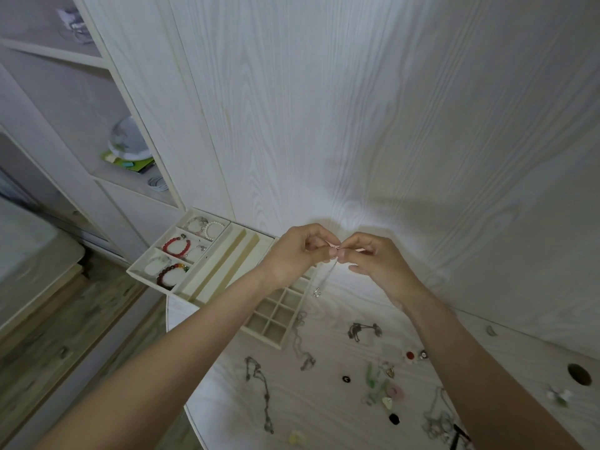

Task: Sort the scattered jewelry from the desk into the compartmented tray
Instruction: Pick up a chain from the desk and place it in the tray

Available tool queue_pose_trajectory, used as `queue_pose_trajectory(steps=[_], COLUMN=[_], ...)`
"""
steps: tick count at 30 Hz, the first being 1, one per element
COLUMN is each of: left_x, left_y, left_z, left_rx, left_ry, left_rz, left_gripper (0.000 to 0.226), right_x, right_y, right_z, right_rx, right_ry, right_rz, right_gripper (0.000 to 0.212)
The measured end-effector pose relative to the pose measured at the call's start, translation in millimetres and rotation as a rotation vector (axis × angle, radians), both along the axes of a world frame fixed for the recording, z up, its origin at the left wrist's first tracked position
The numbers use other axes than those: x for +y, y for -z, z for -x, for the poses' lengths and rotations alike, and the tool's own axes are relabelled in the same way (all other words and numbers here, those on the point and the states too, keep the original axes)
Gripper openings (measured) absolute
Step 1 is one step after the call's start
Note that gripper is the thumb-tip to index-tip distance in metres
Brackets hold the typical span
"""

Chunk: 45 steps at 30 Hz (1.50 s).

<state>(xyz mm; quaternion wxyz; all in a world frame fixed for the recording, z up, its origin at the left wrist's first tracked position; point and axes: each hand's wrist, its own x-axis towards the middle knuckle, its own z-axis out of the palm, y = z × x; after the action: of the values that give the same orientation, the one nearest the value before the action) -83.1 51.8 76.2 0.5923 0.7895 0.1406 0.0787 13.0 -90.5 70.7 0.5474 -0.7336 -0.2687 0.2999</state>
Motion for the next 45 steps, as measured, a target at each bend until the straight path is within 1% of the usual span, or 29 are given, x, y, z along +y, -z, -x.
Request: queue_pose_trajectory(steps=[3, 5, 8, 13, 15, 18, 20, 22, 24, 26, 28, 30, 33, 35, 37, 40, 41, 43, 45], left_x=[0, 0, 0, -2, -4, -6, -7, -8, -6, 0, 10, 25, 51, 68, 83, 107, 117, 139, 162], left_y=[-2, -2, -1, 1, 3, 8, 10, 14, 17, 22, 28, 36, 48, 55, 61, 68, 72, 81, 94], left_z=[1, 3, 5, 8, 8, 6, 4, 3, 5, 10, 16, 26, 44, 56, 64, 75, 78, 85, 92], left_rx=[-0.027, -0.058, -0.061, 0.054, 0.122, 0.163, 0.175, 0.201, 0.212, 0.204, 0.202, 0.216, 0.238, 0.233, 0.241, 0.256, 0.27, 0.298, 0.335], left_ry=[0.016, -0.01, -0.035, -0.019, 0.012, 0.081, 0.12, 0.17, 0.182, 0.153, 0.078, -0.013, -0.118, -0.162, -0.189, -0.251, -0.27, -0.297, -0.31], left_rz=[0.064, 0.112, 0.19, 0.269, 0.221, 0.104, 0.118, 0.148, 0.16, 0.155, 0.129, 0.122, 0.109, 0.164, 0.181, 0.133, 0.106, 0.074, 0.096], left_gripper=[0.014, 0.015, 0.015, 0.017, 0.021, 0.029, 0.029, 0.03, 0.02, 0.004, 0.008, 0.012, 0.018, 0.021, 0.019, 0.01, 0.011, 0.019, 0.023], right_x=[-1, -3, -3, -4, -4, 1, 6, 11, 15, 18, 20, 24, 34, 46, 62, 90, 100, 121, 145], right_y=[-3, -3, -2, -5, -9, -14, -17, -20, -22, -22, -19, -12, 2, 10, 17, 24, 26, 30, 36], right_z=[0, 1, 2, 1, 1, 4, 6, 8, 7, 4, 1, -1, 0, 5, 10, 14, 15, 17, 20], right_rx=[0.164, 0.231, 0.227, 0.256, 0.235, 0.1, 0.018, -0.016, 0.053, 0.229, 0.362, 0.423, 0.461, 0.47, 0.481, 0.49, 0.491, 0.481, 0.476], right_ry=[-0.005, -0.007, 0.008, 0.095, 0.065, -0.013, -0.031, -0.013, 0.045, 0.116, 0.171, 0.219, 0.263, 0.259, 0.262, 0.274, 0.273, 0.26, 0.246], right_rz=[-0.04, -0.056, -0.061, -0.154, -0.153, -0.1, -0.085, -0.109, -0.17, -0.253, -0.306, -0.308, -0.268, -0.236, -0.212, -0.184, -0.173, -0.144, -0.113], right_gripper=[0.007, 0.008, 0.008, 0.014, 0.014, 0.012, 0.012, 0.012, 0.012, 0.012, 0.01, 0.011, 0.014, 0.015, 0.015, 0.013, 0.013, 0.013, 0.012])
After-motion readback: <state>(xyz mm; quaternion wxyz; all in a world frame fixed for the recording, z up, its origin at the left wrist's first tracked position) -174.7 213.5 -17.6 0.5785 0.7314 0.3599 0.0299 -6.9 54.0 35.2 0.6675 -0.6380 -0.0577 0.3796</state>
